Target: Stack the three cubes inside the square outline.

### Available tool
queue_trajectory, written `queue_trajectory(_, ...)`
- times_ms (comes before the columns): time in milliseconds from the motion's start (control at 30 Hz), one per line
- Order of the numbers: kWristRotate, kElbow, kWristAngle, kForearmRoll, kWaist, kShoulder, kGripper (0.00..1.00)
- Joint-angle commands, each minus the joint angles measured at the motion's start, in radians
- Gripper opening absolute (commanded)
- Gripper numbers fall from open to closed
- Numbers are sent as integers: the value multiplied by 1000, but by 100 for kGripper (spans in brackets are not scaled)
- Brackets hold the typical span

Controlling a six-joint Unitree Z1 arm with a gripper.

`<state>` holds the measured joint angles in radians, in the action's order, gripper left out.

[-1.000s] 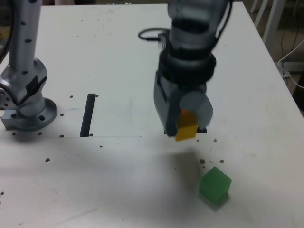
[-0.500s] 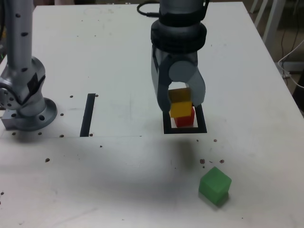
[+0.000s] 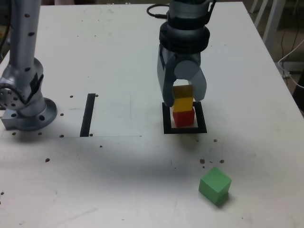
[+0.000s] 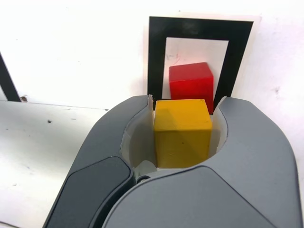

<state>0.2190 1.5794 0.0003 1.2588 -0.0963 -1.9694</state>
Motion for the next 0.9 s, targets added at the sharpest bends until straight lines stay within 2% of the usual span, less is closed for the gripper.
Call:
queue_trajectory(0,-1,6,5,-17,5,-12,44)
queue_trajectory(267,-1,11,27,-22,20,-31,44)
queue_trajectory(467,-1,25,27,-25,24,-36,44)
queue_trajectory(700,-2,22,15,-12,27,-39,55)
queue_trajectory(867,-3,23,10,10,28,-36,56)
